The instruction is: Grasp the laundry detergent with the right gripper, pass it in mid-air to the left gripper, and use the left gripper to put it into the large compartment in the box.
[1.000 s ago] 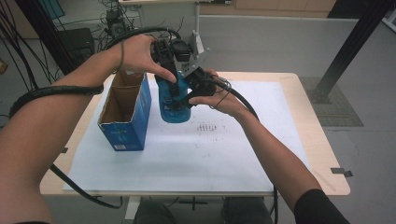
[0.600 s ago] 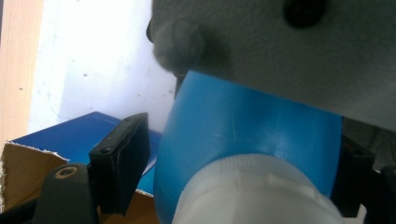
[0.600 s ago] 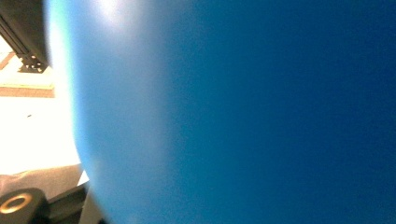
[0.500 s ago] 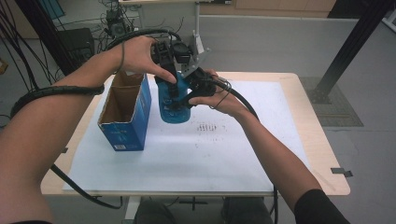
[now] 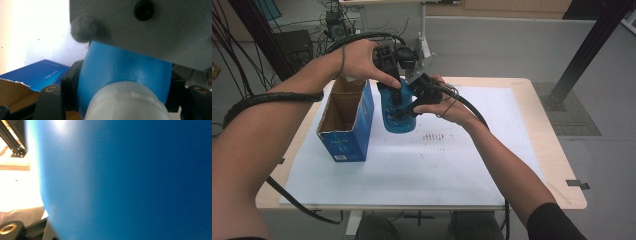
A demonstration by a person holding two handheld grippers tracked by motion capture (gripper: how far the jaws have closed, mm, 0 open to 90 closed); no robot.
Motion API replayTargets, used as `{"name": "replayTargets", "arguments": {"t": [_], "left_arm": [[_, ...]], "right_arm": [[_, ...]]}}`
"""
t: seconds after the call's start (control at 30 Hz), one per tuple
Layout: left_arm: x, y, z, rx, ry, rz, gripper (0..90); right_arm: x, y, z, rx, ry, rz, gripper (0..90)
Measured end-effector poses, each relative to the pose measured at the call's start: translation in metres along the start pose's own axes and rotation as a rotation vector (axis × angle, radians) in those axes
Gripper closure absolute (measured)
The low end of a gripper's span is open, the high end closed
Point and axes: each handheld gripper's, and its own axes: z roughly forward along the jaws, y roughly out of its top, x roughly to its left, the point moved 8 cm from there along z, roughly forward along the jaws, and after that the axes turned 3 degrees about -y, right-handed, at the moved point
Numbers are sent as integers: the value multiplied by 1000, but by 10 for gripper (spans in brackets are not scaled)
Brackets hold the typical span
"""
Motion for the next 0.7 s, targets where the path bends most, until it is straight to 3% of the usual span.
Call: {"name": "replayTargets", "arguments": {"t": [0.4, 0.7], "left_arm": [[0, -1, 2, 1, 10, 0, 345], [-1, -2, 4, 21, -7, 8, 352]], "right_arm": [[0, -2, 2, -2, 1, -1, 439], [1, -3, 4, 1, 12, -7, 438]]}}
